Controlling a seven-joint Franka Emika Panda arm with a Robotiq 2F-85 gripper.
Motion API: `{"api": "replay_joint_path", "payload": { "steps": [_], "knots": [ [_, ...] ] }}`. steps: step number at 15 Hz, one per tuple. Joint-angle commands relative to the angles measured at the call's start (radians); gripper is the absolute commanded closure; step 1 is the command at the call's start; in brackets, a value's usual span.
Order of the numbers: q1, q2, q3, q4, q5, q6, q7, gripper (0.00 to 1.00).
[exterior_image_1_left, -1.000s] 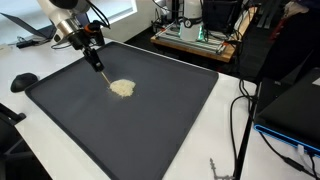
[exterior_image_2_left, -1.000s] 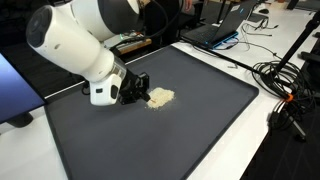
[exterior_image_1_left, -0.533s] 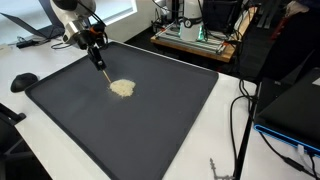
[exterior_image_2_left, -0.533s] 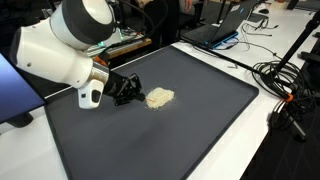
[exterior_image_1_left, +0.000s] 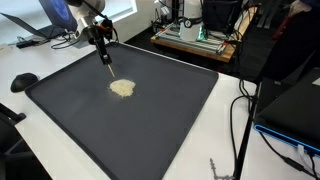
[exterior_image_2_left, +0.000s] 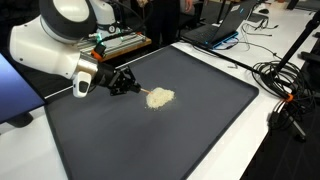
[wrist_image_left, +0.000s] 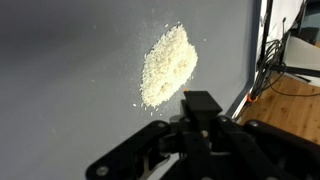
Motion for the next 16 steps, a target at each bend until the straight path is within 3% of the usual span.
{"api": "replay_joint_path", "payload": {
  "steps": [1,8,16],
  "knots": [
    [0.054,-0.124,-0.065,-0.162,0.11,0.038,0.008,0.97],
    [0.227,-0.315,-0.146,-0.394,0.208,0.296,0.096,0.97],
    [0.369,-0.479,-0.134,-0.531,0.125,0.555,0.27,0.97]
  ]
}}
